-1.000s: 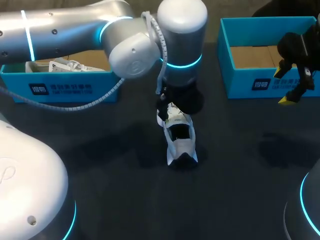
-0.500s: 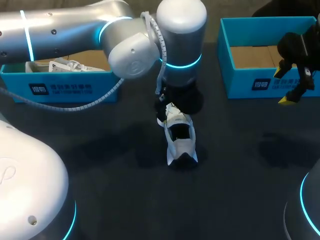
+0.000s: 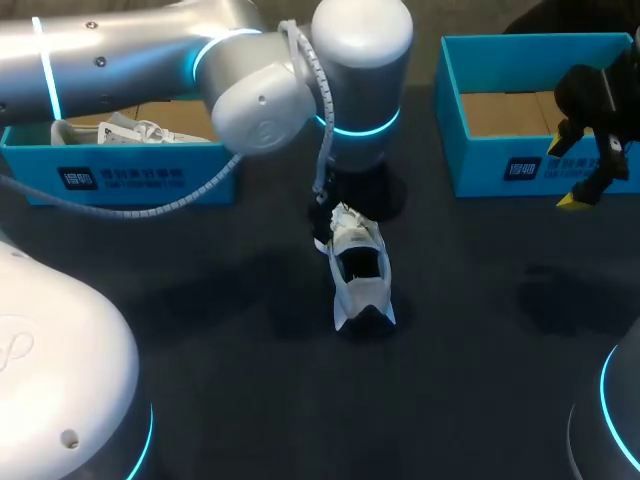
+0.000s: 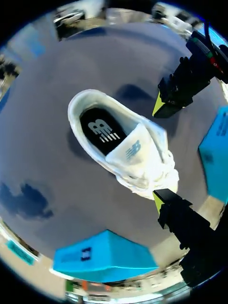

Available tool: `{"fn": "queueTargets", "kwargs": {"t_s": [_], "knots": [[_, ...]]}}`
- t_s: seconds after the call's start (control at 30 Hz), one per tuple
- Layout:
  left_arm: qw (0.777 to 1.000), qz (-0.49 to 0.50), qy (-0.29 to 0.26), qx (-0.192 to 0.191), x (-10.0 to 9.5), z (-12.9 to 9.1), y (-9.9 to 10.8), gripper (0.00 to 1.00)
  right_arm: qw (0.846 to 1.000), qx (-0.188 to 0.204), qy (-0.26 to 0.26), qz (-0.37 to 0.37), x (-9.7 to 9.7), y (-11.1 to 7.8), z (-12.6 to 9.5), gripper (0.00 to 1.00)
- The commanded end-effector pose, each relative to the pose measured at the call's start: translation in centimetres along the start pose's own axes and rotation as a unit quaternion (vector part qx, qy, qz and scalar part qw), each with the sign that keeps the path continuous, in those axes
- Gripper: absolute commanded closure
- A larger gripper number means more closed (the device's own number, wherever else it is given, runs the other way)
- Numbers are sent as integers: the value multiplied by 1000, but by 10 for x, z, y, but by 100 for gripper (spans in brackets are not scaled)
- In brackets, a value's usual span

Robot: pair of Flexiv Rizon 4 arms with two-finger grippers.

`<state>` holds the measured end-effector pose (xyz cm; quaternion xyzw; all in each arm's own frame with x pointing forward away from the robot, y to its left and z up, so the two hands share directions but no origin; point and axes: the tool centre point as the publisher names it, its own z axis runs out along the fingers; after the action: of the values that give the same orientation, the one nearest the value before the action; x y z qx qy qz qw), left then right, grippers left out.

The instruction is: Take the shoe out of the shoebox, open the shoe tongue, remove and reinsert the insole, then place the shoe into the shoebox

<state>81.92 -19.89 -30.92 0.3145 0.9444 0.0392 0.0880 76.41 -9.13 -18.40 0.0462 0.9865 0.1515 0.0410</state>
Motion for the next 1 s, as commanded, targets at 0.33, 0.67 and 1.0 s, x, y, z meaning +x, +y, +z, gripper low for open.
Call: {"fn": "queueTargets", "kwargs": {"t_s": [0.33, 0.67, 1.0], "knots": [[946, -318, -63, 22, 44, -30, -9, 0, 1000, 2, 0, 1, 0, 1, 1, 0], [924, -377, -46, 49, 63, -21, -43, 0, 1000, 2, 0, 1, 0, 1, 1, 0], [928, -365, -34, 72, 58, -9, -80, 0, 1000, 2, 0, 1, 0, 1, 1, 0]]}}
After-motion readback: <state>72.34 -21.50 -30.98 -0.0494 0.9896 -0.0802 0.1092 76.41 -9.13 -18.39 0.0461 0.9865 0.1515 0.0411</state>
